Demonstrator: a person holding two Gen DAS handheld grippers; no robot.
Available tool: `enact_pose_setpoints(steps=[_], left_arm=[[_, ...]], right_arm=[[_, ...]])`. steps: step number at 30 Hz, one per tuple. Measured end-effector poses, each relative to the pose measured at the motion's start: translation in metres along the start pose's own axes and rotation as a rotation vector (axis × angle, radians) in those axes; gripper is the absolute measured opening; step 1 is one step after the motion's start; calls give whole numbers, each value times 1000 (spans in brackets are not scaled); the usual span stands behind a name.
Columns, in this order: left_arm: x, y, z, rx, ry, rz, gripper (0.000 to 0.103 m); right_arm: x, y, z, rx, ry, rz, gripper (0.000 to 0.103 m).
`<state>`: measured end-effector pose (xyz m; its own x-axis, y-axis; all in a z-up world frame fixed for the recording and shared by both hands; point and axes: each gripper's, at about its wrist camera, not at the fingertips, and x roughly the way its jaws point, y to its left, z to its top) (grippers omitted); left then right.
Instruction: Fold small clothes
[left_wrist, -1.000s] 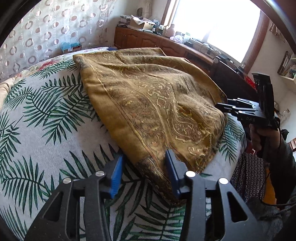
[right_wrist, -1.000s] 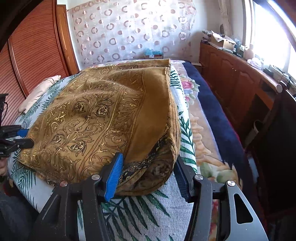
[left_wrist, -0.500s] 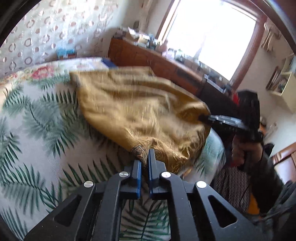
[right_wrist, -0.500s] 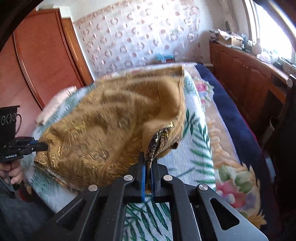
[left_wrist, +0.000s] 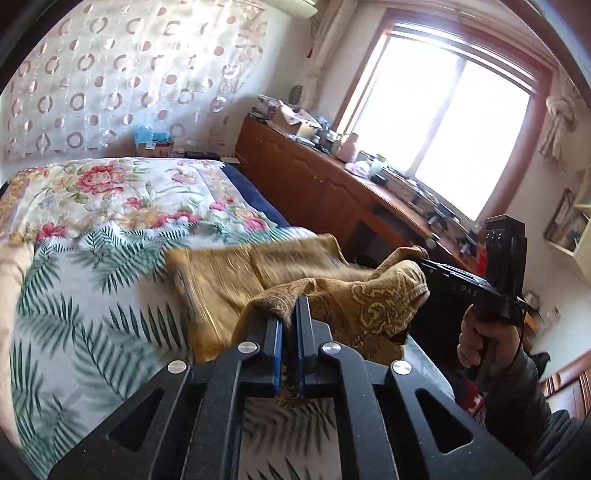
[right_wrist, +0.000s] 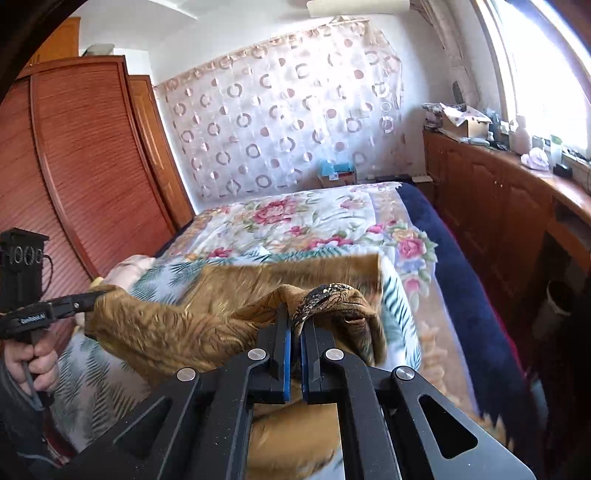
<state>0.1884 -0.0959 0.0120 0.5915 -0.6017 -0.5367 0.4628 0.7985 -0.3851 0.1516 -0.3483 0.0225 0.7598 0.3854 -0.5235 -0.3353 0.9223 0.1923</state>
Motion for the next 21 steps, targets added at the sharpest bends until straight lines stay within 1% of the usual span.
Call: enact_pose_setpoints(steps=[5, 6, 8, 10, 14, 16, 17, 18, 19, 21], left_arm=[[29, 22, 24, -24, 11, 35, 7], [34, 25, 26, -28, 15, 42, 7], [47, 33, 32, -31, 27, 58, 7], [58, 43, 37, -38, 41, 80, 7], [78, 61, 40, -66, 80, 108, 7], [86, 67, 40, -68, 99, 111, 7], [88, 68, 39, -67, 106, 108, 7], [91, 68, 39, -63, 116, 107, 7], [93, 68, 38, -57, 124, 109, 7], [94, 67, 38, -44, 126, 115, 7]], right_arm=[[50, -9, 27, -28, 63, -28, 3], [60, -4, 31, -30, 69, -35, 3], [74, -3, 42, -34, 84, -60, 3], [87, -5, 50, -28, 99, -59, 4], [82, 7, 59, -37, 120, -69, 17], [71, 16, 60, -81, 98, -81, 36], [66, 21, 58, -112, 92, -101, 42], [61, 25, 55, -139, 87, -122, 52], [54, 32, 52, -165, 79, -149, 57], [42, 40, 46, -187, 66, -162, 60]])
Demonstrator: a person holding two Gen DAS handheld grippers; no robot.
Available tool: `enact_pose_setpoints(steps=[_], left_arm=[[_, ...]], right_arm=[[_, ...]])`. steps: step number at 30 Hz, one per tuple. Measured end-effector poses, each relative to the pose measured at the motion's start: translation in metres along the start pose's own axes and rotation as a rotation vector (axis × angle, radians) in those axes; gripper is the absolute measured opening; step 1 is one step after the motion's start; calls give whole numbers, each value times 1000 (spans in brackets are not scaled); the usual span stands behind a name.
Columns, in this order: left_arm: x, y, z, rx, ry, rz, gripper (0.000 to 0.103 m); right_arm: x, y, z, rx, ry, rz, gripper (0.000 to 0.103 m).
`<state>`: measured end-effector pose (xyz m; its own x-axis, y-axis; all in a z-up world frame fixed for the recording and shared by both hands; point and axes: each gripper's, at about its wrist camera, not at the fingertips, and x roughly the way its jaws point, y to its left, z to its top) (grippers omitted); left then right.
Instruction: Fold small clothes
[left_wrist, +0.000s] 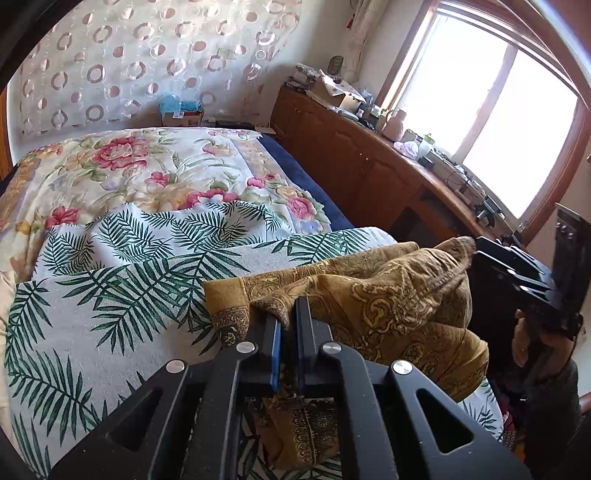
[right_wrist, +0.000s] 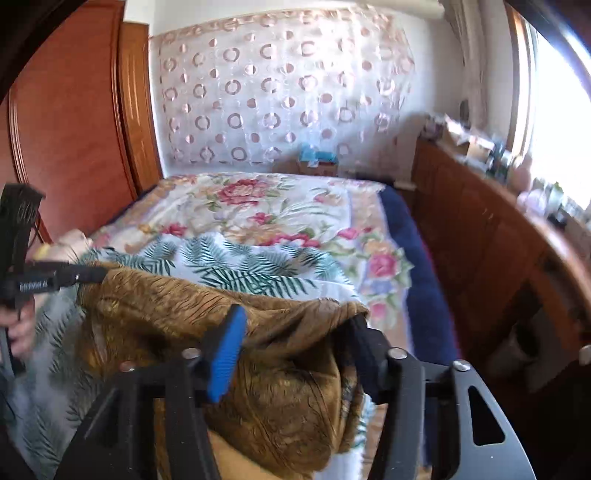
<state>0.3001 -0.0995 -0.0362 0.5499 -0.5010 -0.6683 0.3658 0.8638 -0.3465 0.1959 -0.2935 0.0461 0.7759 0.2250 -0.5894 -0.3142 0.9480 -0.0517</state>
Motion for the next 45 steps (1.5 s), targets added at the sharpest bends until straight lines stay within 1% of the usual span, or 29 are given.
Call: enact_pose_setpoints(steps=[3, 5, 6, 8, 9, 11, 12, 15, 17, 19, 22, 25, 26, 27, 28, 29, 31, 33, 36, 39, 41, 43, 45], left_arm=[[0, 1, 2, 5, -4, 10, 13], [-7, 1, 3, 15, -26, 29, 28], [-11, 2, 4, 18, -41, 30, 42], [-20, 4, 4, 32, -61, 22, 57], [-25, 3, 3, 41, -66, 21, 59], [-37, 1, -2, 62, -89, 30, 73], [-42, 0, -5, 72, -99, 33, 75], [-55, -4, -14, 106, -117, 39, 76], [-62, -8, -20, 125, -122, 45, 76], [-66, -11, -25, 141, -123, 45, 76], [-70, -15, -32, 151, -118, 34, 76], [-70, -16, -39, 151, -109, 25, 76], [-70, -17, -40, 150, -106, 24, 76], [-69, -17, -41, 151, -102, 26, 76], [-69, -17, -43, 152, -100, 29, 76], [-68, -16, -43, 153, -98, 31, 76], [-66, -14, -44, 150, -94, 38, 76], [-66, -11, -44, 143, -91, 42, 76], [-66, -9, -43, 139, -93, 49, 76], [-62, -8, -41, 127, -91, 49, 76], [-57, -8, -39, 126, -86, 48, 76], [-52, -10, -36, 131, -77, 51, 76], [-43, -13, -33, 141, -63, 52, 76]], right_arm=[[-18, 4, -8, 24, 0, -8, 62], [-32, 6, -16, 30, -8, -2, 62], [-37, 7, -21, 32, -7, 11, 62], [-45, 12, -36, 30, 24, 24, 62], [-45, 12, -42, 24, 42, 22, 62], [-50, 17, -56, 21, 80, 12, 62], [-54, 19, -65, 39, 98, 16, 62], [-62, 21, -87, 120, 137, 31, 62], [-64, 23, -97, 140, 152, 28, 61], [-65, 26, -106, 180, 169, 49, 61], [-57, 28, -113, 217, 191, 80, 61], [-44, 29, -113, 247, 201, 122, 61], [-41, 29, -112, 256, 198, 140, 58], [-35, 29, -110, 264, 197, 165, 48], [-32, 30, -108, 274, 190, 194, 35], [-26, 28, -105, 277, 182, 217, 29], [-25, 23, -100, 261, 163, 227, 7], [-30, 18, -87, 250, 122, 248, 3], [-46, 3, -63, 231, 27, 234, 2], [-55, -17, -40, 234, -41, 212, 2], [-45, -32, -25, 243, -55, 191, 2], [-28, -45, -15, 261, -44, 185, 2], [-6, -49, -9, 261, -15, 152, 2]])
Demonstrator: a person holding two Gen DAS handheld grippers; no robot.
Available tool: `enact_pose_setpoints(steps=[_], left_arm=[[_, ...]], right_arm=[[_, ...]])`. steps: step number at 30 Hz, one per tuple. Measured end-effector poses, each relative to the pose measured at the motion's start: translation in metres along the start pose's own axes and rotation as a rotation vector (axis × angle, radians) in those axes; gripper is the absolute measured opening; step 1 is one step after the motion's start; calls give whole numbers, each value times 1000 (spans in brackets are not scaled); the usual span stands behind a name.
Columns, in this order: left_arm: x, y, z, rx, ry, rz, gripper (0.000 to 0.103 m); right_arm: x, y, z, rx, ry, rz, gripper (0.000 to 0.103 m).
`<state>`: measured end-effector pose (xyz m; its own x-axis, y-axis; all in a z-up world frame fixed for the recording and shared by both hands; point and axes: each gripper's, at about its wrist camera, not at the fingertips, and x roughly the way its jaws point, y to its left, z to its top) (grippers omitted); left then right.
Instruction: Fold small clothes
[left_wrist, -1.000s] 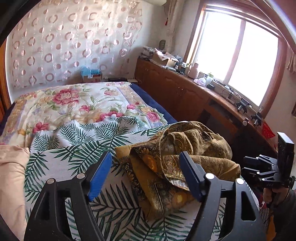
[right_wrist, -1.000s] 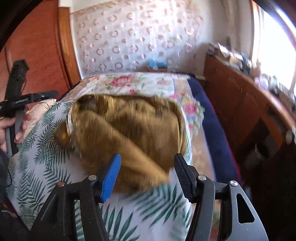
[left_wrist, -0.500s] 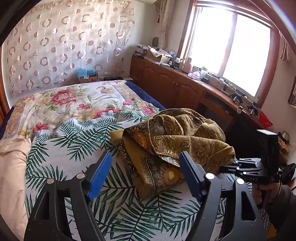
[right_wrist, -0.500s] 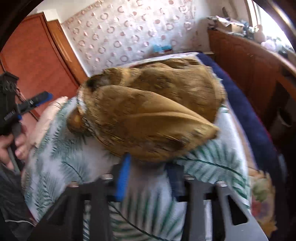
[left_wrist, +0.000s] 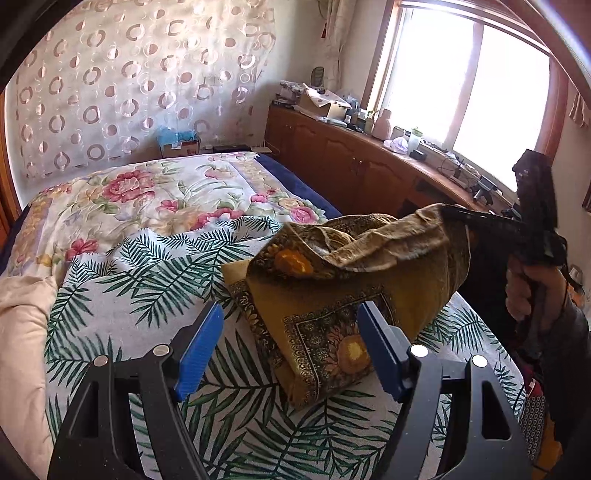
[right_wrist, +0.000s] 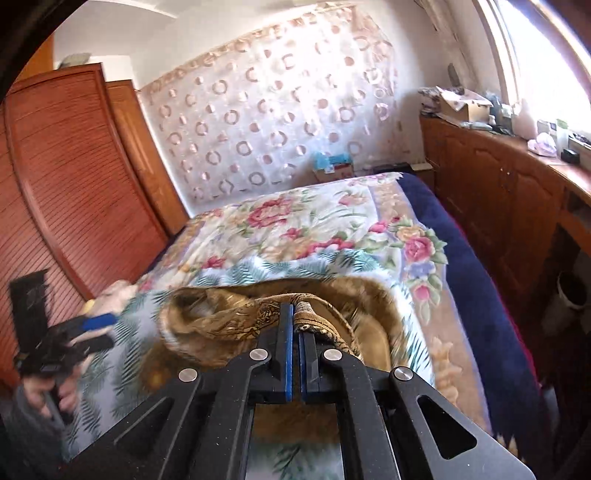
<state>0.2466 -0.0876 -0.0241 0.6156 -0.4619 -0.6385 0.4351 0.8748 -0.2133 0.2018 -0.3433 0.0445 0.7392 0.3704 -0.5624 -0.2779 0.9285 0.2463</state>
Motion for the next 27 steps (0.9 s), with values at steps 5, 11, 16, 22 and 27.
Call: enact_pose_setpoints(steps=[5, 11, 16, 22, 27], left_arm=[[28, -6, 10, 32, 42, 20, 76], [73, -5, 27, 101, 88, 70, 76], [98, 15, 46, 75, 85, 140, 76], [110, 44, 54, 18, 89, 199, 76], [102, 53, 49, -5, 76, 203, 76]], right_arm=[[37, -8, 4, 59, 75, -45, 6], [23, 6, 16, 40, 41, -57, 64], [12, 22, -2, -68, 16, -124, 65], [12, 40, -31, -190, 56, -126, 68], [48, 31, -32, -178, 131, -166, 68]])
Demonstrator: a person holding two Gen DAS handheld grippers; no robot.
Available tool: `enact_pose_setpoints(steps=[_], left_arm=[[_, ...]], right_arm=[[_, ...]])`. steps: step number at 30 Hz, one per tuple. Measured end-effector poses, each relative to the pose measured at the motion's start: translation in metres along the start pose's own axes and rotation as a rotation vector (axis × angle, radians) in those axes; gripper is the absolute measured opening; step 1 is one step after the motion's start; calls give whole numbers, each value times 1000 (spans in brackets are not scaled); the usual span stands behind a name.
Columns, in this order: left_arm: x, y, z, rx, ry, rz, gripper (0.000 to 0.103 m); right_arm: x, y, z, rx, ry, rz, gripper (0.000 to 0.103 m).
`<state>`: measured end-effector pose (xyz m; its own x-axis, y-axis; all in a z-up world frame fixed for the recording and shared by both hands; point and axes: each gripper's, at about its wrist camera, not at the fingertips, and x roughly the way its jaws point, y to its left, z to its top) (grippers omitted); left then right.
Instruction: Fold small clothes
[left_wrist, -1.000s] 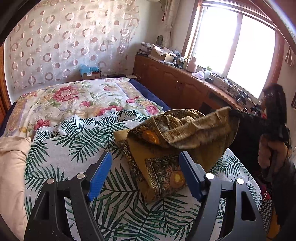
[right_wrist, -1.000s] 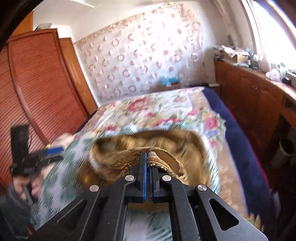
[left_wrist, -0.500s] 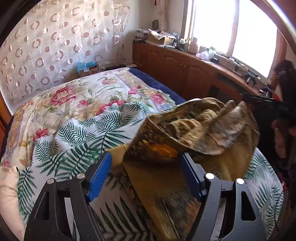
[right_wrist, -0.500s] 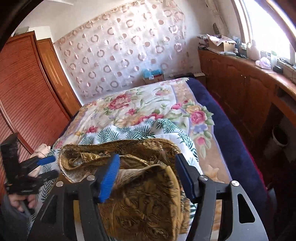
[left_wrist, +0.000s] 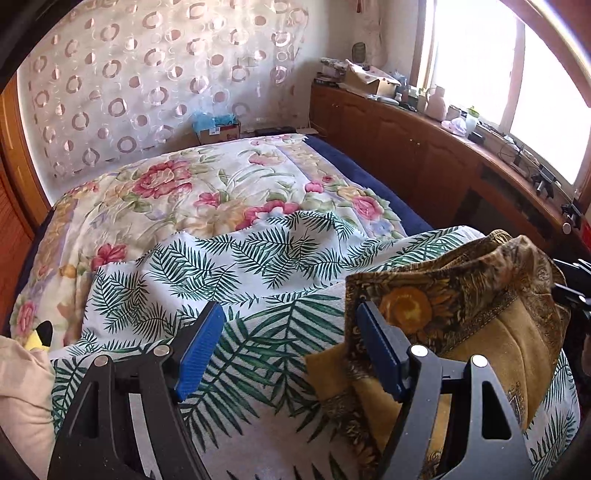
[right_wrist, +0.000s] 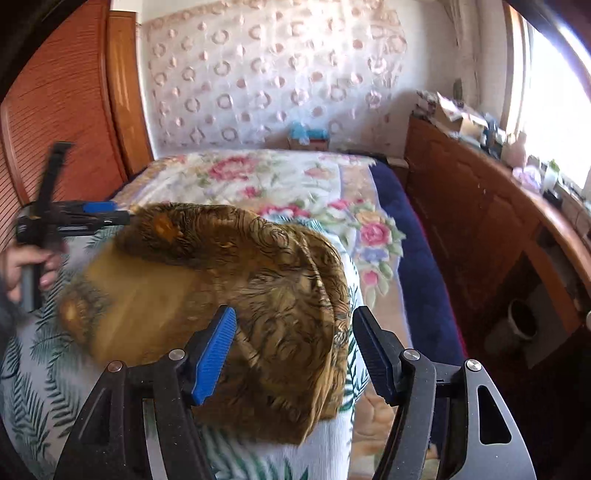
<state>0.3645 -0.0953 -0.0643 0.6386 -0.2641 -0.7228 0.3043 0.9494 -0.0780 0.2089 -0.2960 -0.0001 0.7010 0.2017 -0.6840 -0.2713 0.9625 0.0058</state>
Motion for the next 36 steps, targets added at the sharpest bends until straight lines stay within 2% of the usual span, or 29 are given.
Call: enact_pose_setpoints(steps=[6, 9, 12, 18, 19, 21, 23, 25, 27, 28, 32, 36], left_arm=[[-13, 5, -9, -34, 11, -70, 76], [-12, 2, -15, -42, 38, -126, 76], [-4, -4, -19, -56, 74, -174, 76], [10, -12, -25, -73, 112, -208, 76], [10, -14, -26, -70, 109, -207, 73], [10, -18, -25, -68, 108, -244, 58], [10, -19, -25, -75, 107, -277, 24], [7, -21, -24, -56, 102, -289, 11], [-5, -21, -20, -57, 74, -299, 9], [-16, -21, -18, -51, 49, -302, 9], [-59, -19, -16, -39, -37, -320, 8], [-109, -6, -19, -41, -133, -295, 8]], right_arm=[[31, -13, 22, 95, 87, -10, 68], [38, -13, 25, 118, 125, 33, 68], [38, -17, 30, 130, 123, 55, 68], [39, -20, 29, 112, 132, 107, 68], [43, -21, 27, 111, 132, 123, 67], [47, -22, 27, 94, 129, 133, 62], [53, -24, 26, 83, 124, 163, 48], [54, -24, 25, 58, 117, 170, 25], [48, -28, 26, 57, 90, 176, 15], [42, -28, 26, 57, 66, 182, 14], [8, -20, 37, 30, -53, 187, 13], [-21, 6, 51, -19, -155, 210, 12]])
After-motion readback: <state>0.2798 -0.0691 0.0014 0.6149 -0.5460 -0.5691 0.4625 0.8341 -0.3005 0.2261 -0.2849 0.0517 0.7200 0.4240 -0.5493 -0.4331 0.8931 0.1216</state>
